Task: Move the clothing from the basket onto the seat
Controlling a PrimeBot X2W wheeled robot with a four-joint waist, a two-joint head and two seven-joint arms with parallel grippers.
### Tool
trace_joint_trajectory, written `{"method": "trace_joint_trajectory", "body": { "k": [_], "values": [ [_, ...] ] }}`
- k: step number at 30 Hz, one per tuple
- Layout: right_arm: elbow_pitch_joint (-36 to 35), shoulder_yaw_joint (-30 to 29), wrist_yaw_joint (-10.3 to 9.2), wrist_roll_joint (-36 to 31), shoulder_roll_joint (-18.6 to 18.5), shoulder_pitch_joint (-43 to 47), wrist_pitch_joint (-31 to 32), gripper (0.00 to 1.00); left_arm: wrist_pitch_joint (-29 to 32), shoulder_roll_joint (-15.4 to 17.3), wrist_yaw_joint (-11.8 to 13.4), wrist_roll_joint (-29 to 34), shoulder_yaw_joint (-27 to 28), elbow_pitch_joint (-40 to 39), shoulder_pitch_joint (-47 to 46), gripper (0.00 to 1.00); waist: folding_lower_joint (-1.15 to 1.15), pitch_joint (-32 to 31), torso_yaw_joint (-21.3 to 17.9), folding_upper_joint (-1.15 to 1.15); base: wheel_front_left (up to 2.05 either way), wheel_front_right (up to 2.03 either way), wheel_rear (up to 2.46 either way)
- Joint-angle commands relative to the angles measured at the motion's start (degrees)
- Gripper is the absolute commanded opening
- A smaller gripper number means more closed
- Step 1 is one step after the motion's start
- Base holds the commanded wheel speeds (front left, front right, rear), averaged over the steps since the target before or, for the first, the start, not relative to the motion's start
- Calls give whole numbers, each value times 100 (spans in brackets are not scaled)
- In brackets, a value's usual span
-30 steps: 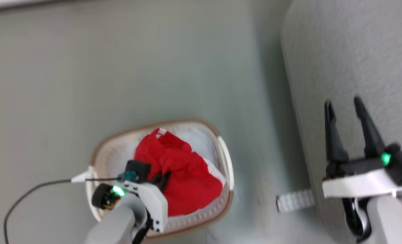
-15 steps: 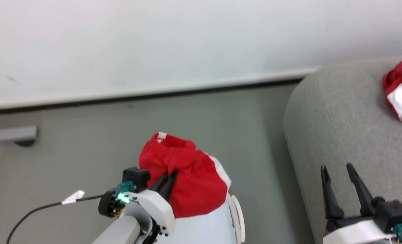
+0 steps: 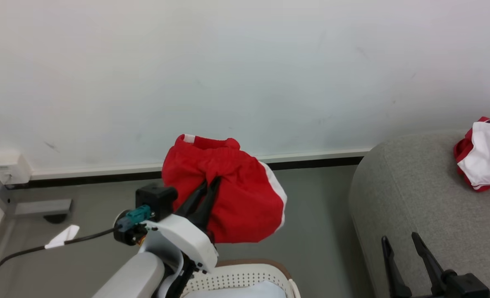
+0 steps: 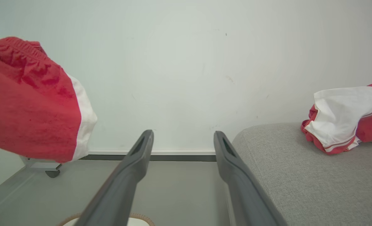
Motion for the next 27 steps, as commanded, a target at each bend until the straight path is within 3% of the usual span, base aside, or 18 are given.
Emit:
{"method": "trace_joint_trajectory", "body": {
  "k": [1,12,22,27],
  "values": [
    [-18,11,-13,-28,-9,124,3,100,95,103,76,16,17,-275,122,0,2,-94,-8,0,0,0,0],
    [-319,631,-13,-15,-47,96,4,100,542,420,474,52,5,-1459,443,0,2,-132,-70,0,0,0,0],
    [-984,2366,-13,618,-1115,-595,482,100,653,444,484,59,-99,-1672,459,0,2,-49,-73,0,0,0,0],
    [-1009,3190,-13,995,-1473,-1265,683,100,667,397,439,57,-175,-1671,404,0,2,-36,-47,0,0,0,0]
  ]
}}
